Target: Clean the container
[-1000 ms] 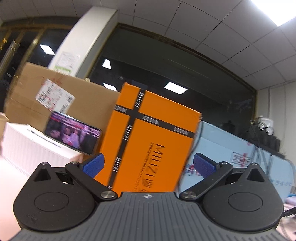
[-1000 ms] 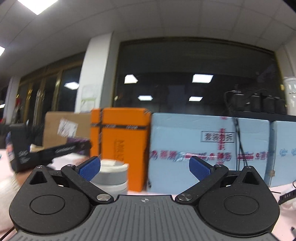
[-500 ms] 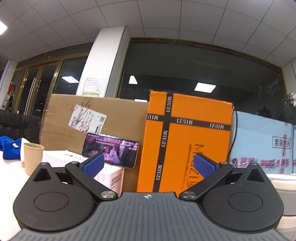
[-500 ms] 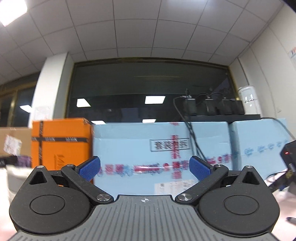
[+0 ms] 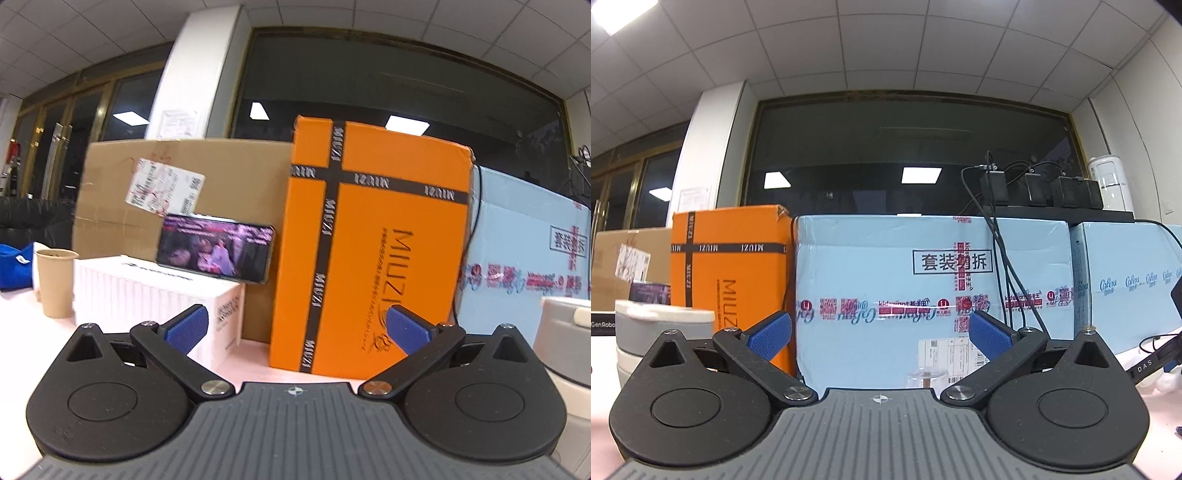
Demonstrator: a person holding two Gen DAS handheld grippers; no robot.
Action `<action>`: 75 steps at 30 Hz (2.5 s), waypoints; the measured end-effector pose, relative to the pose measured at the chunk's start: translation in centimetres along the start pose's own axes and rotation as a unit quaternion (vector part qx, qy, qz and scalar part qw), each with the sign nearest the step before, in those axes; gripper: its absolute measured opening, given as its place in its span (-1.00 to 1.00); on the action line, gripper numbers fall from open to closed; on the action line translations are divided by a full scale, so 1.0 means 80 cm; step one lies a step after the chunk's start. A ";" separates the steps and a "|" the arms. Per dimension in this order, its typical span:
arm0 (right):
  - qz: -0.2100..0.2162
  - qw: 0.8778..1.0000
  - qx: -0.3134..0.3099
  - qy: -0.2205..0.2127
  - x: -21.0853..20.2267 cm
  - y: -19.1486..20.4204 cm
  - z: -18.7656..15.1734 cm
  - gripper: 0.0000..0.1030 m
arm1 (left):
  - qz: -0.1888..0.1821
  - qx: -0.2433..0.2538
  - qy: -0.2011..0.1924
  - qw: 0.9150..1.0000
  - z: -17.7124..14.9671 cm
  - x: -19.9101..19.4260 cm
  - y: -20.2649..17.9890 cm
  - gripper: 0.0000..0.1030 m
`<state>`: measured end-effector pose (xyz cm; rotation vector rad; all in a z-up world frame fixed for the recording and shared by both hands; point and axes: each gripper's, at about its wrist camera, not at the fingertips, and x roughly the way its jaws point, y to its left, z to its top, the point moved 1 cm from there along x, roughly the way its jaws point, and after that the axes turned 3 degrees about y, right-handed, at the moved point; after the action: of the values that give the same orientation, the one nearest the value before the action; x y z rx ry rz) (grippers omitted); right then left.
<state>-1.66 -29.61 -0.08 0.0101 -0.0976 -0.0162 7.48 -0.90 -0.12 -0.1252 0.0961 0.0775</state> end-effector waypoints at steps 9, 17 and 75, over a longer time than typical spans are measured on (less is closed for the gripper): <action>-0.020 0.997 0.067 0.022 0.010 -0.028 -0.003 1.00 | -0.015 0.010 0.009 1.000 -0.001 0.003 -0.006 1.00; -0.042 0.996 0.071 0.026 0.010 -0.031 -0.006 1.00 | -0.014 0.011 0.012 1.000 -0.001 0.004 -0.005 1.00; -0.060 0.993 0.101 0.026 0.005 -0.046 -0.006 1.00 | -0.017 0.021 0.005 1.000 -0.001 0.002 -0.009 1.00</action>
<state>-1.29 -33.31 -0.54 0.2184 -0.0461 -0.1267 7.68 -1.61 -0.13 -0.0851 0.1053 0.0407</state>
